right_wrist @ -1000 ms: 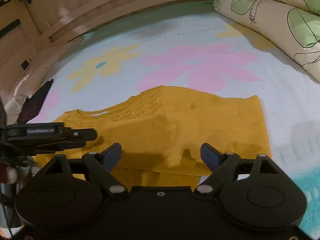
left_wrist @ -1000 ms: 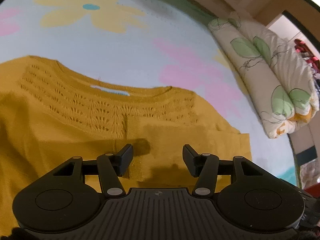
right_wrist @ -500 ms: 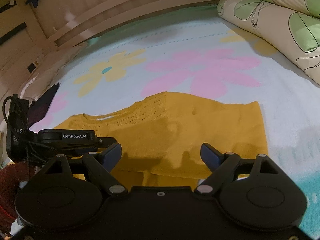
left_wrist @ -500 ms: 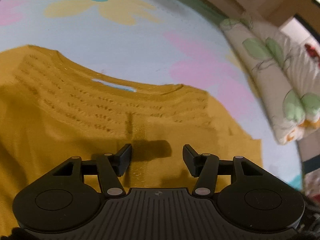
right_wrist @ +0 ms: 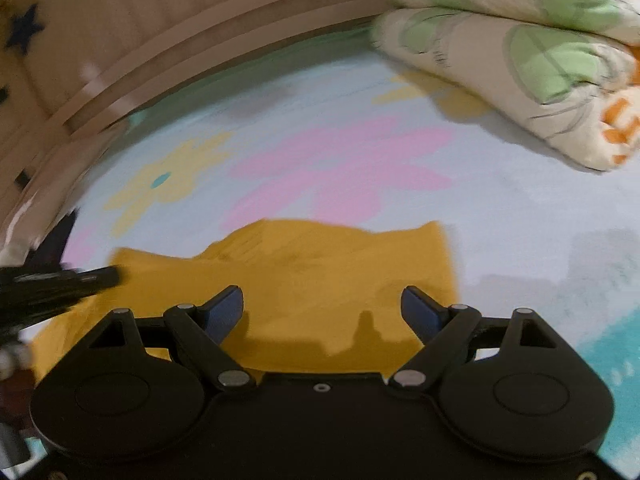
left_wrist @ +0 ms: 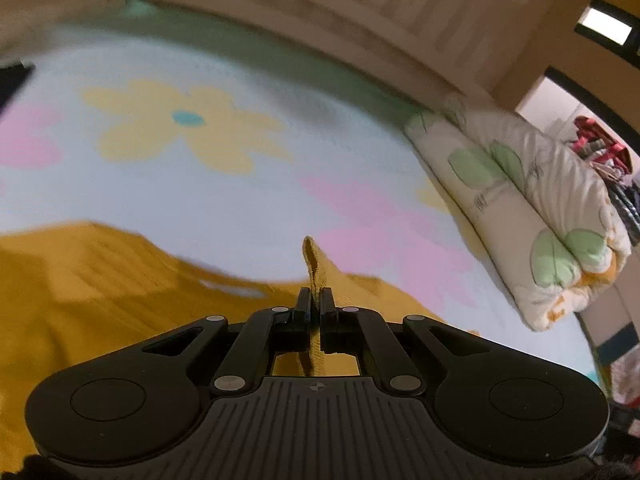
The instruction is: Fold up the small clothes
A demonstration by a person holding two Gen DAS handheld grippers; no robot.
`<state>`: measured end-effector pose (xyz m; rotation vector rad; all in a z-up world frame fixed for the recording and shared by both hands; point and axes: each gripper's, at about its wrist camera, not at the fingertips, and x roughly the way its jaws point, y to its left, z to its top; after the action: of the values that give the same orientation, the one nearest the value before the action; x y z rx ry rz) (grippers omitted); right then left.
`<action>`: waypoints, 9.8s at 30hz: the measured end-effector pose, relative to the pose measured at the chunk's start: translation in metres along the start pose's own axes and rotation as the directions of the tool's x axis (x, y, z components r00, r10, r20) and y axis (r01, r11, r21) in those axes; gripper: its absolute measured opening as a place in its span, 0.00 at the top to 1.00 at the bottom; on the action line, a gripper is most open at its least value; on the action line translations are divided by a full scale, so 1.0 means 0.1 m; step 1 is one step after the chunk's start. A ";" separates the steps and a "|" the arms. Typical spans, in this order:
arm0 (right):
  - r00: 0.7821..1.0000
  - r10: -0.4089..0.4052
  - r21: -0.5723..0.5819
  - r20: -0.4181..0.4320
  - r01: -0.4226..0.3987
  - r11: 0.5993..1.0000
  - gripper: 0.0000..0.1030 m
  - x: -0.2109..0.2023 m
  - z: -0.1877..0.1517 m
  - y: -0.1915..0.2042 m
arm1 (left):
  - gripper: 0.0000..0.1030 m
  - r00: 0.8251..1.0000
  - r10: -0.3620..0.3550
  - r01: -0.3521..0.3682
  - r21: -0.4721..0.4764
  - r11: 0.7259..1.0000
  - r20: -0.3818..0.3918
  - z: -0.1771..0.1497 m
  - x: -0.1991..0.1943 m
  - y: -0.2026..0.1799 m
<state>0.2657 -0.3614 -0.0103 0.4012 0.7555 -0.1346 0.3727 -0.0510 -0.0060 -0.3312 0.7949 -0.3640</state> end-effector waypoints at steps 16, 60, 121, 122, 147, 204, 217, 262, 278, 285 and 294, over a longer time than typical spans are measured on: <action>0.995 -0.096 -0.031 -0.028 0.095 0.995 0.15 0.26 -0.01 0.12 | 0.96 0.965 0.257 -0.262 -0.106 0.959 -0.062 0.03 -0.13 1.17; 0.987 0.151 -0.301 -0.050 -0.159 0.940 0.02 0.14 -0.26 1.62 | 0.22 0.866 0.500 -0.462 -0.385 0.799 -0.003 -0.30 -2.04 3.10; 0.992 0.110 -0.252 -0.060 -0.122 0.960 0.00 0.05 -0.20 1.11 | 0.94 0.994 -0.049 0.036 0.130 0.991 0.099 -0.19 -0.42 -0.09; 0.993 0.103 -0.242 -0.060 -0.114 0.963 0.00 0.05 -0.19 1.06 | 0.94 0.995 -0.065 0.055 0.137 0.989 0.072 -0.22 -0.29 -0.10; 0.951 0.221 0.025 -0.214 -0.221 0.975 0.18 0.77 -0.27 0.97 | 0.48 0.964 0.179 -0.161 0.106 0.981 -0.197 -0.40 0.06 1.03; 0.997 -0.064 -0.054 -0.050 0.061 0.997 0.59 0.55 0.02 0.13 | 0.35 0.890 0.436 -0.404 0.217 0.889 -0.129 -0.32 -0.21 1.58; 0.994 -0.010 -0.105 -0.108 -0.001 0.995 0.57 0.94 -0.02 0.26 | 0.32 0.927 0.356 -0.317 0.256 0.913 -0.120 -0.38 0.08 1.34; 0.998 0.018 -0.188 -0.066 -0.030 0.982 0.25 -0.11 -0.14 0.37 | 0.07 0.954 0.256 -0.229 0.177 0.957 -0.153 -0.59 -1.18 1.62; 0.967 0.039 -0.151 -0.251 -0.079 0.985 0.14 -0.88 -1.28 0.16 | 0.07 0.962 0.180 -0.160 0.111 0.981 -0.205 -1.27 -1.76 1.35; 0.930 0.042 -0.169 -0.366 -0.111 0.979 0.14 -1.05 -1.70 0.07 | 0.07 0.947 0.182 -0.157 0.112 0.981 -0.265 -1.69 -1.80 1.32; 0.882 0.073 -0.102 -0.466 -0.135 0.986 0.14 -1.11 -1.94 -0.19 | 0.07 0.925 0.198 -0.163 0.133 0.978 -0.324 -1.94 -1.80 1.38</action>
<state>0.0563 -0.3034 -0.0667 0.3500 1.2047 0.1195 0.1389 0.1204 -0.0780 -0.0951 1.1292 -0.2896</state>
